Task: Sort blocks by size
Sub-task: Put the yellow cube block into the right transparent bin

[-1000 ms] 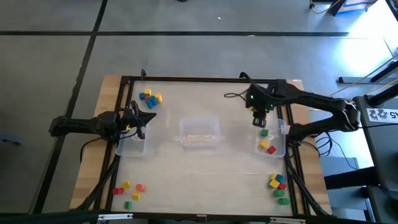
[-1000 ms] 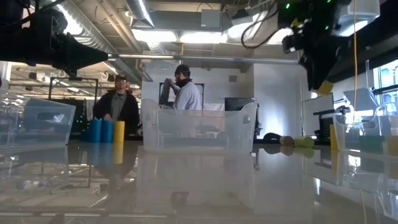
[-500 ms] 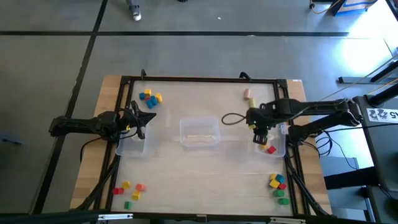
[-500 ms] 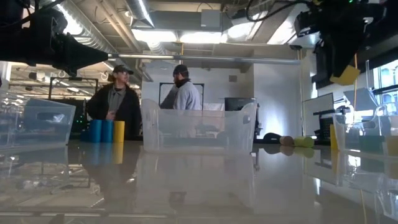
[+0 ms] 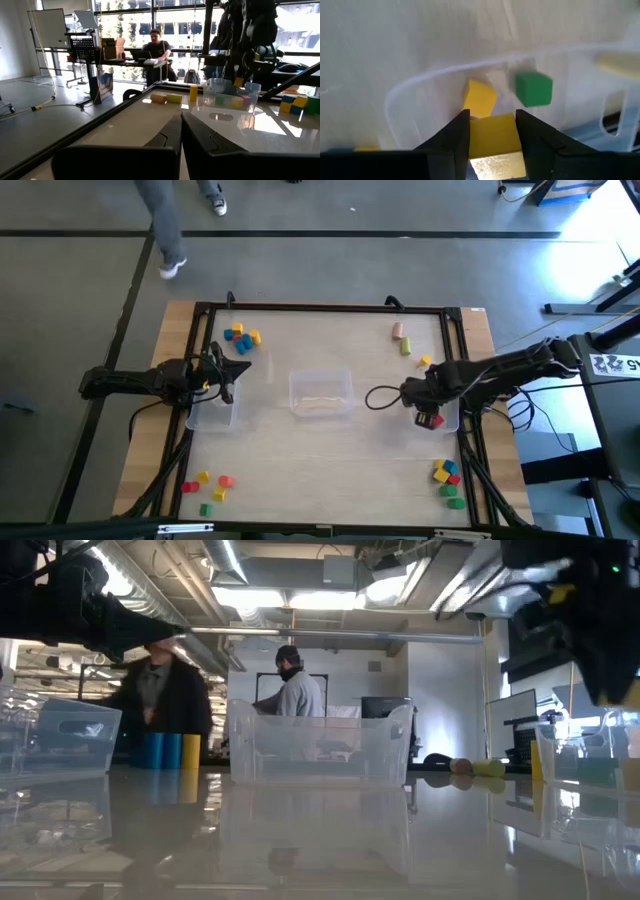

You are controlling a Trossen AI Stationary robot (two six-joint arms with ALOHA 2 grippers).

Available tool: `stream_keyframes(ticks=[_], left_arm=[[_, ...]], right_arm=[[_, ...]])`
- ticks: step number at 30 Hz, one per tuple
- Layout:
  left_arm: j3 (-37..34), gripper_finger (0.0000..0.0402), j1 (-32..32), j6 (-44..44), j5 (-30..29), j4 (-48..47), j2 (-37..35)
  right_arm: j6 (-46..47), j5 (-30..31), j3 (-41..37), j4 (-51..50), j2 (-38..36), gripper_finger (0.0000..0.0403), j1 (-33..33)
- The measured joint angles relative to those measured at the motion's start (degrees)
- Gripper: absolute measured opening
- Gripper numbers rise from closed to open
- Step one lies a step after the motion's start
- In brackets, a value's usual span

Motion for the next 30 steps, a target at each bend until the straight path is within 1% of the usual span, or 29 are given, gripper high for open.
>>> stream_keyframes(ticks=[6, 9, 11, 16, 19, 22, 26, 30], left_arm=[[0.0, 0.0005, 0.0, 0.0, 0.0, 0.0, 0.0], [0.0, 0.0005, 0.0, 0.0, 0.0, 0.0, 0.0], [0.0, 0.0005, 0.0, 0.0, 0.0, 0.0, 0.0], [0.0, 0.0005, 0.0, 0.0, 0.0, 0.0, 0.0], [0.0, 0.0005, 0.0, 0.0, 0.0, 0.0, 0.0], [0.0, 0.0005, 0.0, 0.0, 0.0, 0.0, 0.0], [0.0, 0.0005, 0.0, 0.0, 0.0, 0.0, 0.0], [0.0, 0.0005, 0.0, -0.2, 0.0, 0.0, 0.0]], right_arm=[[0.5, -0.9, -4.0, 1.3, 0.0, 0.0138, -0.1], [1.6, -0.8, -4.8, 1.7, 0.0, 0.0147, -0.1], [1.7, -0.8, -5.0, 1.6, 0.0, 0.0163, -0.1], [1.5, -2.0, -4.0, 1.7, 0.0, 0.0221, -0.1], [1.5, -2.8, -1.8, 0.5, 0.0, 0.0249, -0.1], [1.0, -4.0, 1.2, 0.4, 0.0, 0.0266, 0.0], [0.6, -5.0, 4.5, 2.7, 0.1, 0.0271, 3.1], [2.8, -5.5, 5.2, 8.3, 0.1, 0.0260, 7.9]])
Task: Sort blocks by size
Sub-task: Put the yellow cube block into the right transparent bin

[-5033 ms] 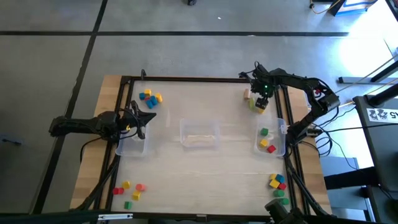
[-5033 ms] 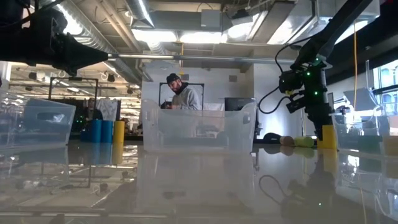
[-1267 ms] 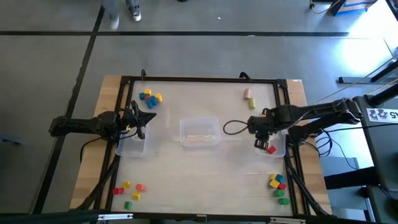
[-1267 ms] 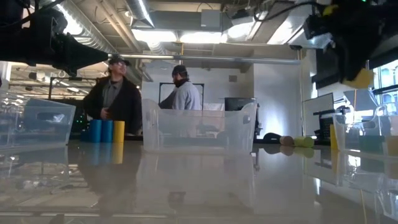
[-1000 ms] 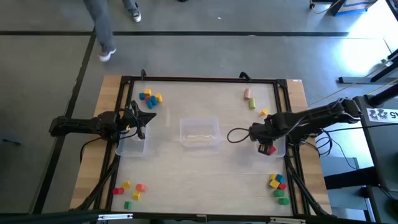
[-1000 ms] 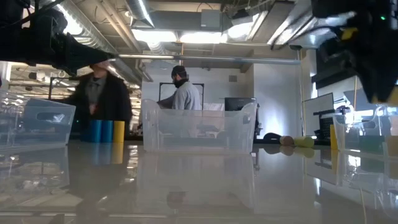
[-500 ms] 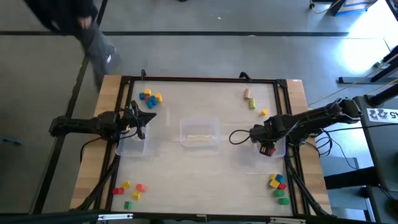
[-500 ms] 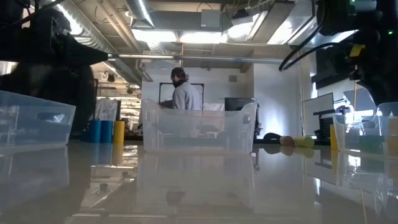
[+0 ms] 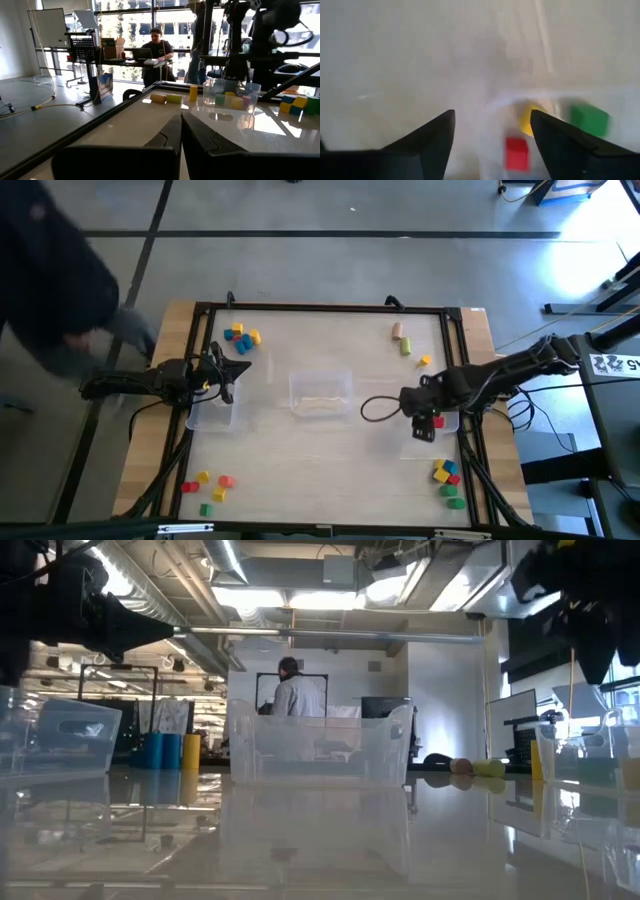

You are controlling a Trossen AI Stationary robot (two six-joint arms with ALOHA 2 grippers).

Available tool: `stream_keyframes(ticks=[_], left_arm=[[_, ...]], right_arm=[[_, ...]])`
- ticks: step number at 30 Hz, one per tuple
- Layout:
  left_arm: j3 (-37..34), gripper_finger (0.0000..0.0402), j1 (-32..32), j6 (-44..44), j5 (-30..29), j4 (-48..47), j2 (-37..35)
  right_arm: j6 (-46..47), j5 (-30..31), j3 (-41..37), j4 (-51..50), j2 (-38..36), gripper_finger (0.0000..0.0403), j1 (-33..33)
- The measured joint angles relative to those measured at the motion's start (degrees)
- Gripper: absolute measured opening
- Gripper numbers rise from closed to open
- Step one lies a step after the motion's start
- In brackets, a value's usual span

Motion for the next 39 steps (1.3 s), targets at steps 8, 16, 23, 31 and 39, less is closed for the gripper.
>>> stream_keyframes(ticks=[8, 16, 23, 31, 39], left_arm=[[0.0, 0.0005, 0.0, 0.1, 0.0, 0.0, 0.0], [0.0, 0.0005, 0.0, 0.2, 0.0, 0.0, 0.0], [0.0, 0.0005, 0.0, 0.2, 0.0, 0.0, 0.0], [0.0, 0.0005, 0.0, 0.2, 0.0, 0.0, 0.0], [0.0, 0.0005, 0.0, 0.2, 0.0, 0.0, 0.0]], right_arm=[[6.0, -1.5, 0.0, 6.0, 3.3, 0.0230, 10.0], [13.1, -6.0, 0.0, 6.7, 7.7, 0.0199, 18.0], [13.9, -6.0, 0.0, 6.6, 12.3, 0.0160, 23.0], [13.4, -10.8, 0.0, 5.3, 17.8, 0.0108, 26.7], [13.9, -12.5, 0.0, 2.9, 20.3, 0.0065, 28.1]])
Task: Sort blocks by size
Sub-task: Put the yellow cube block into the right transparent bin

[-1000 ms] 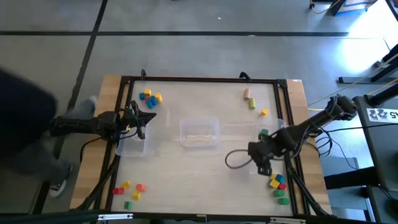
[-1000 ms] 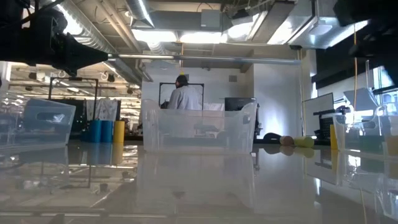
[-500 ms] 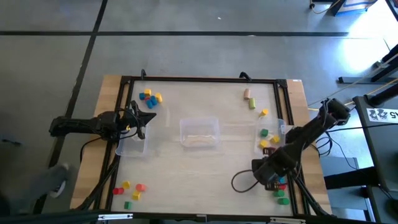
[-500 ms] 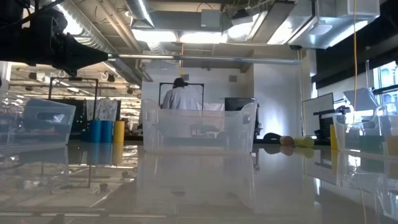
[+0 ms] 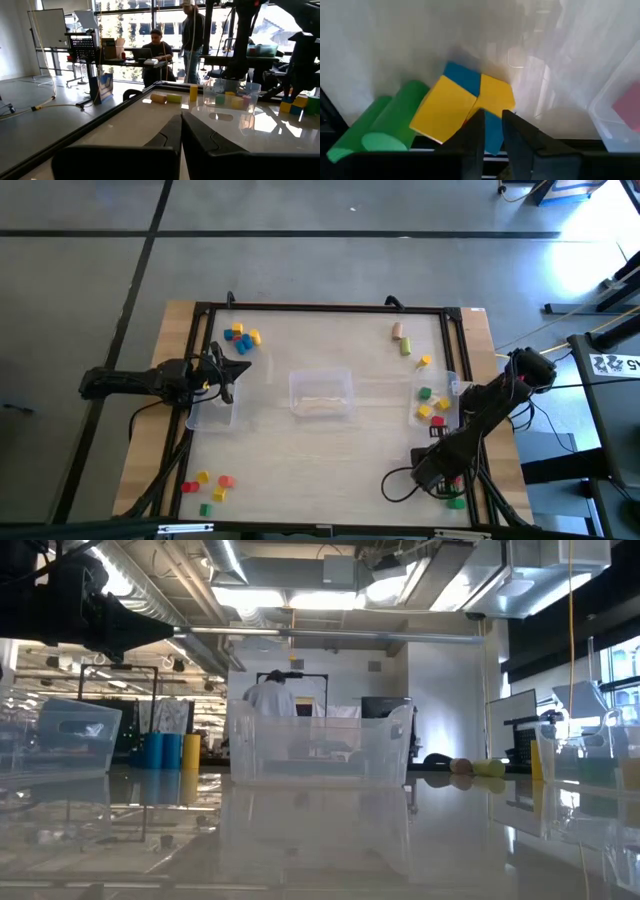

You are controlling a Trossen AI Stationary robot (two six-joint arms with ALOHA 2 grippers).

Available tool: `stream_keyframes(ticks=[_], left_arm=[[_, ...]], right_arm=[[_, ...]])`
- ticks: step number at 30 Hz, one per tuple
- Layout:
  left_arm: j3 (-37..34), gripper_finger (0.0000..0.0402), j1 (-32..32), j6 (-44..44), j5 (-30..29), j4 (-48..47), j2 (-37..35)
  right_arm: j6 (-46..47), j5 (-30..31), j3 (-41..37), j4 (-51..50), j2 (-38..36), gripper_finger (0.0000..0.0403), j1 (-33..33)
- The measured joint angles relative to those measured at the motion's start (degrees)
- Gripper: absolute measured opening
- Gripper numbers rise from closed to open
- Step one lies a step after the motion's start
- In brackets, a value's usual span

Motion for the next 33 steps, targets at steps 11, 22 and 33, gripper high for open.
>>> stream_keyframes(ticks=[11, 22, 33], left_arm=[[0.0, 0.0005, 0.0, 0.0, 0.0, 0.0, 0.0], [0.0, 0.0005, 0.0, 0.0, 0.0, 0.0, 0.0], [0.0, 0.0005, 0.0, 0.0, 0.0, 0.0, 0.0]], right_arm=[[-0.5, -1.3, 0.0, 0.0, 3.5, 0.0046, 0.0], [-0.6, 3.0, 0.2, 1.6, 4.7, 0.0046, 0.1], [-1.9, 10.1, 0.2, 5.6, 4.7, 0.0046, -3.5]])
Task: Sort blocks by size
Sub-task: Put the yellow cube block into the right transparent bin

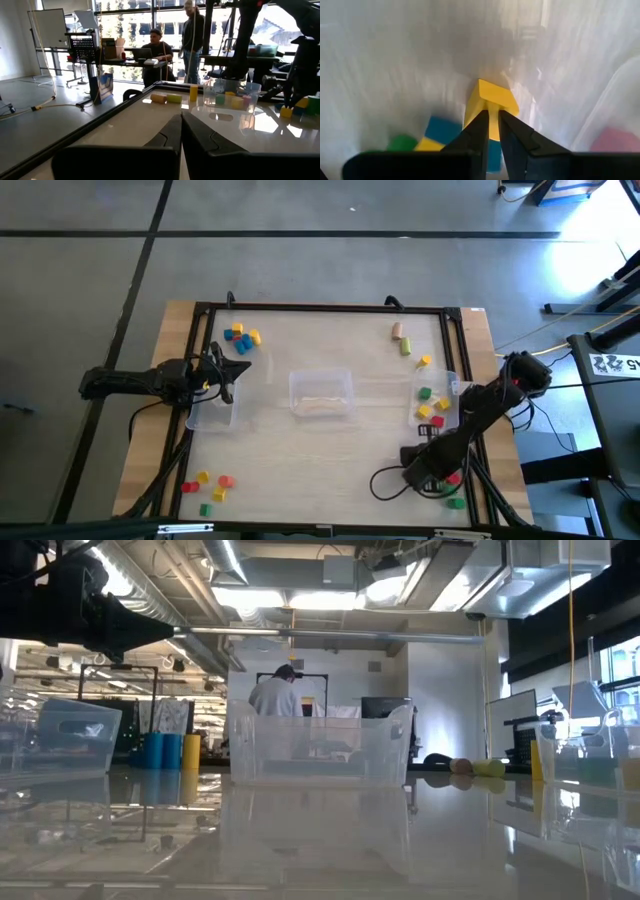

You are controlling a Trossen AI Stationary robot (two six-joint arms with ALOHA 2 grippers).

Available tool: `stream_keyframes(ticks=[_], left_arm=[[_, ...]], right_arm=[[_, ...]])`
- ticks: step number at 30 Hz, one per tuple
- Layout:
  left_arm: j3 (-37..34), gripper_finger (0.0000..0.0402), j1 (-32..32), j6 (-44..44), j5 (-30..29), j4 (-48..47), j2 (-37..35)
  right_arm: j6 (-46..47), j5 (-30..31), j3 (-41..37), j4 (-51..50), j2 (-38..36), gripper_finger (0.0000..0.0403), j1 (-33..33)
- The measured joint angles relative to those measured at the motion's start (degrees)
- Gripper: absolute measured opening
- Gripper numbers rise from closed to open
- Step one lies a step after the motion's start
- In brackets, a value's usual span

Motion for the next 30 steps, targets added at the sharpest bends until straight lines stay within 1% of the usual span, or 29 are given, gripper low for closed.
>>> stream_keyframes(ticks=[5, 9, 13, 15, 17, 20, 25, 28, 30], left_arm=[[0.0, 0.0005, 0.0, 0.0, 0.0, 0.0, 0.0], [0.0, 0.0005, 0.0, 0.0, 0.0, 0.0, 0.0], [0.0, 0.0005, 0.0, 0.0, 0.0, 0.0, 0.0], [0.0, 0.0005, 0.0, 0.0, 0.0, 0.0, 0.0], [0.0, 0.0005, 0.0, 0.0, 0.0, 0.0, 0.0], [0.0, 0.0005, 0.0, 0.0, 0.0, 0.0, 0.0], [0.0, 0.0005, 0.0, 0.0, 0.0, 0.0, 0.0], [0.0, 0.0005, 0.0, 0.0, 0.0, 0.0, 0.0], [0.0, 0.0005, 0.0, 0.0, 0.0, 0.0, 0.0]], right_arm=[[-1.5, -0.1, 0.0, 1.7, -0.7, 0.0046, -3.3], [-1.4, -0.1, -0.3, 2.1, -2.8, 0.0046, -4.0], [2.1, -3.1, -0.4, 1.9, -5.0, 0.0063, -4.0], [4.6, -4.1, -0.4, 1.7, -5.7, 0.0086, -3.9], [6.3, -4.3, -0.4, 2.0, -6.1, 0.0118, -3.8], [7.7, -4.4, -0.3, 1.8, -6.3, 0.0178, -3.8], [8.1, -2.2, -0.3, 1.3, -5.5, 0.0276, -3.8], [8.5, -2.0, -0.3, 1.2, -4.1, 0.0312, -3.8], [9.1, -2.0, -0.3, 1.2, -3.0, 0.0325, -3.8]])
